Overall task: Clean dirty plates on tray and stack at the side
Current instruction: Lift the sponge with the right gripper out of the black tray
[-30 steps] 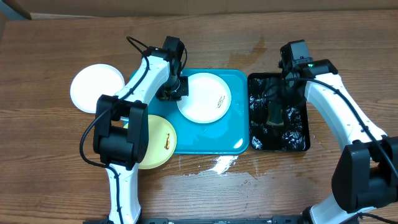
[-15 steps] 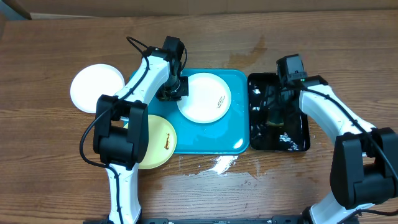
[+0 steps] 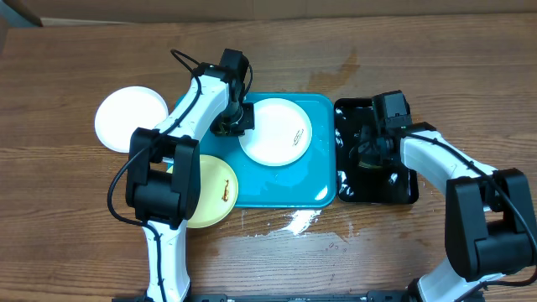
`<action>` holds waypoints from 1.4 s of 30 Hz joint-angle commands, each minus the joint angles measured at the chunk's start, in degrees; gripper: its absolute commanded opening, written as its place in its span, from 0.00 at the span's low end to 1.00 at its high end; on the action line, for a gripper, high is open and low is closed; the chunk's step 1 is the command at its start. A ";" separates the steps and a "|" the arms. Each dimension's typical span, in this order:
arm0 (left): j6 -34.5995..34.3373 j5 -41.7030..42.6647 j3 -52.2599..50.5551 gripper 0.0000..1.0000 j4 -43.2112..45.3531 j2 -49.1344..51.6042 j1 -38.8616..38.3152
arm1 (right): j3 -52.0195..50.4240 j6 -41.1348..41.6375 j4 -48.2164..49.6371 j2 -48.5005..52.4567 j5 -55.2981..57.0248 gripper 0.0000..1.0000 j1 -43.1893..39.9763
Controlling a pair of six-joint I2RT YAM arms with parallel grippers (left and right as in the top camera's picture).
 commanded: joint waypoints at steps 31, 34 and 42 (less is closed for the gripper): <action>-0.22 -1.73 -0.24 0.04 0.02 0.42 -0.02 | 13.79 -0.26 -17.70 -9.81 -3.19 0.04 -0.13; -0.24 -1.70 -0.24 0.04 0.04 0.42 -0.02 | 14.10 -0.28 -19.63 -13.77 -3.17 0.04 -0.13; -0.22 -1.73 -0.24 0.04 0.07 0.42 -0.02 | 13.05 -0.11 -24.94 -15.85 -3.15 0.04 -0.13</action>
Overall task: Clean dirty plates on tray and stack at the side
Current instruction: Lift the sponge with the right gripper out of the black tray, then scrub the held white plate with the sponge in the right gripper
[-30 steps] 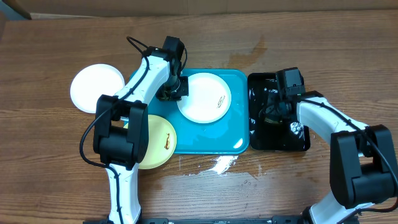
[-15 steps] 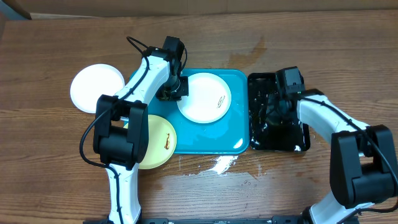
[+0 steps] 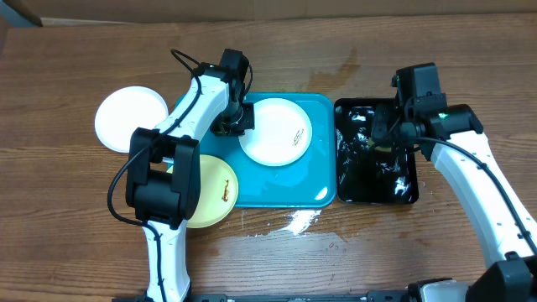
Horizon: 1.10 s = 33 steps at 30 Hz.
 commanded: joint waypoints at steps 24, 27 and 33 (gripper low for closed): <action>-0.20 -1.73 -0.24 0.04 0.17 0.42 0.00 | -1.92 1.18 0.70 2.19 -2.89 0.04 0.13; -0.20 -1.75 -0.24 0.04 0.35 0.42 0.00 | -1.92 1.73 3.06 2.29 -13.03 0.04 0.37; -2.89 -1.73 -0.24 0.04 0.63 0.42 0.00 | -1.92 1.60 9.42 2.51 -20.92 0.04 4.83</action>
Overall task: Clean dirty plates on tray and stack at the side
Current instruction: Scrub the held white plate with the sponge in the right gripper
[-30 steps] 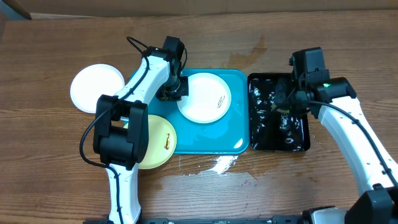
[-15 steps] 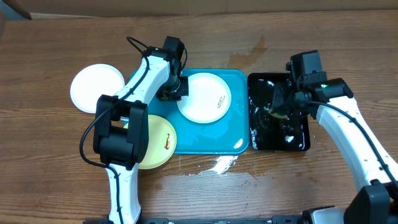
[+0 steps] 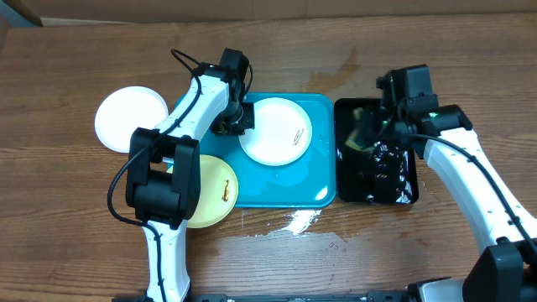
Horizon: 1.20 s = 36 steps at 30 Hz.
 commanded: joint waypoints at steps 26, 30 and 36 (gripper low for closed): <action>-22.27 -2.49 -0.24 0.04 -4.22 0.42 -0.07 | 0.09 6.69 29.09 19.85 19.91 0.04 23.45; -20.55 -2.51 -0.24 0.04 -4.24 0.42 -0.15 | 0.09 6.71 32.24 23.19 22.60 0.04 23.47; -15.89 -2.58 -0.24 0.04 -4.52 0.42 -0.15 | 0.09 6.49 36.46 25.79 24.20 0.04 23.47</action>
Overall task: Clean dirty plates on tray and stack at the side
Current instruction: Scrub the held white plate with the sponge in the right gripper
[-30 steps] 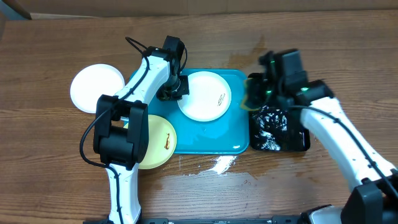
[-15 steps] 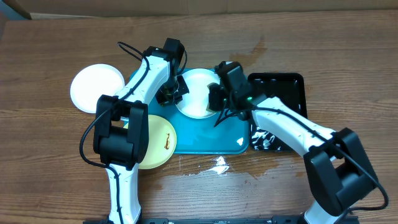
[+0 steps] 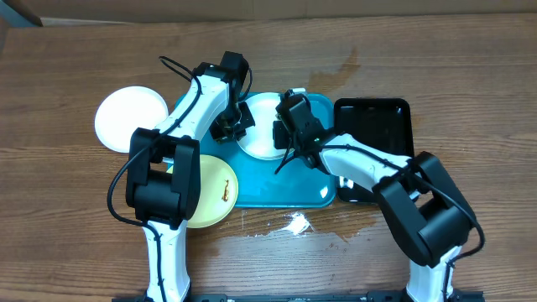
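Observation:
A white plate [image 3: 262, 141] lies at the back of the teal tray [image 3: 285, 191]. My left gripper [image 3: 234, 126] is shut on the plate's left rim. My right gripper [image 3: 289, 132] is down over the middle of that plate. Its wrist covers the fingertips and whatever is between them. A yellow plate [image 3: 211, 186] with a brown smear overlaps the tray's front left corner. Another white plate [image 3: 124, 117] lies on the table to the left.
A black tray [image 3: 379, 126] with wet patches stands right of the teal tray, and my right arm crosses its near left corner. A small puddle [image 3: 294, 223] shines on the wood in front of the teal tray.
My right gripper was over the black tray and is now over the white plate on the teal tray. The left gripper still holds the plate's rim, and the plate has shifted slightly.
My right gripper was low in the black tray on a yellowish sponge while my left gripper held the white plate's rim. At the two later moments it was higher over that tray with the sponge. Now it is on the white plate.

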`<action>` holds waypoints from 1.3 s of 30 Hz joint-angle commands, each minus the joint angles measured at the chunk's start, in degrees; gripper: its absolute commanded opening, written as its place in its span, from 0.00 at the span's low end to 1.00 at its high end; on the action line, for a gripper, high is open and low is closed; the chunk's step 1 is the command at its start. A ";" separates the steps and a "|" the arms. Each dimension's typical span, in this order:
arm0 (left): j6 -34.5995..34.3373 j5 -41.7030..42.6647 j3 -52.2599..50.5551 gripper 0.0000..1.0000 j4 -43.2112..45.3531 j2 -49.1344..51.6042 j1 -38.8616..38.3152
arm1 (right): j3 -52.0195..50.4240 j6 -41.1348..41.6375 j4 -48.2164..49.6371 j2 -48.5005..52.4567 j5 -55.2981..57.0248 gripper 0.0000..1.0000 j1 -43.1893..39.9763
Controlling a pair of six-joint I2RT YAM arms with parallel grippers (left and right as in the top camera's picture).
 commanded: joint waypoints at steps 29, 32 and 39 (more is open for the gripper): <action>10.56 -1.55 -0.26 0.04 -0.59 0.42 -0.17 | 0.17 -5.18 6.69 3.56 11.91 0.04 0.09; 10.78 -1.57 -0.26 0.04 -0.61 0.42 -0.15 | 0.17 -6.12 7.15 3.67 11.91 0.04 0.09; 12.20 -1.53 -0.26 0.04 -0.63 0.42 -0.24 | 0.17 -7.04 9.09 4.33 13.29 0.04 0.09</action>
